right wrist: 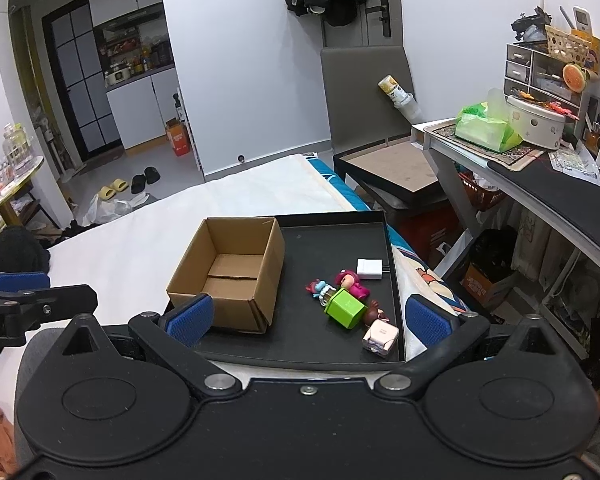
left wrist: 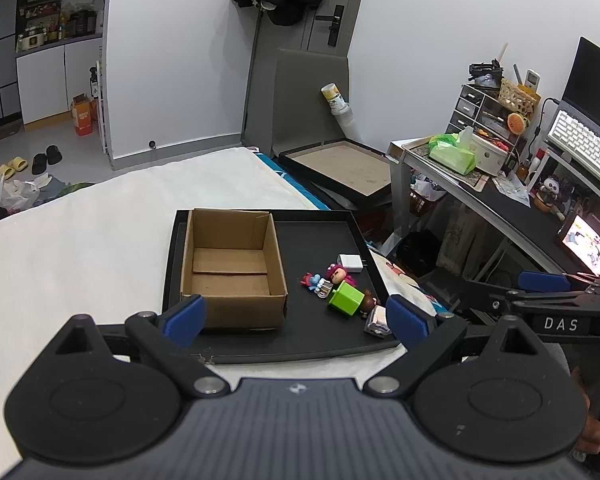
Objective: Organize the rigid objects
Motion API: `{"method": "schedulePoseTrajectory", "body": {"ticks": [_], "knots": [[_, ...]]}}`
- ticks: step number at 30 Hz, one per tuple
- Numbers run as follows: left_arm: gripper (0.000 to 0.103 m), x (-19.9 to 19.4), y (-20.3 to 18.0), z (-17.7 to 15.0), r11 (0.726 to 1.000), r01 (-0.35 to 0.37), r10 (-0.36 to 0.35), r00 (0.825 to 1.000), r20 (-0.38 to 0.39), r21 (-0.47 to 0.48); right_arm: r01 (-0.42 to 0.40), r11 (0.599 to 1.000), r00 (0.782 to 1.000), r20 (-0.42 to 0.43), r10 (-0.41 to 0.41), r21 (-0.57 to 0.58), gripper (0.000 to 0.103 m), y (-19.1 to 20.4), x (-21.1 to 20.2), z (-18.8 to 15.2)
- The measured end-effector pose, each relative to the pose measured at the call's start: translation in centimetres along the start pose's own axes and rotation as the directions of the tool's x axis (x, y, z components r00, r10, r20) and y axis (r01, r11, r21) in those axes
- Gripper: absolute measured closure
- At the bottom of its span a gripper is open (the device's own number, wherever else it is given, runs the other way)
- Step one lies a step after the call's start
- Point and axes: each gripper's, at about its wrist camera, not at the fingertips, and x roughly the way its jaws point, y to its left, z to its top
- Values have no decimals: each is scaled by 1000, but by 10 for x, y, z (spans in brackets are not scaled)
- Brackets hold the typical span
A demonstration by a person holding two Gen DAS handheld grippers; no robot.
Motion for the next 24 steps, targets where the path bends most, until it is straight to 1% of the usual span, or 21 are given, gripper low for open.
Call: {"method": "schedulePoseTrajectory", "body": {"ticks": [12,20,24], "knots": [[7,1,-3,1,1000,16,-16,1000,1,-2,7,1000,1000,-1,-7,-9,0,1,-1,0],[7,1,-3,0,999,39,-39,999,7,4,14,1000,1000,-3,-14,-7,0,0,-1,-1],[7,2,-3,-2,999,36,-36,999,7,8,22,1000,1000,8,-22,-4,0,0,-1,-1]]}}
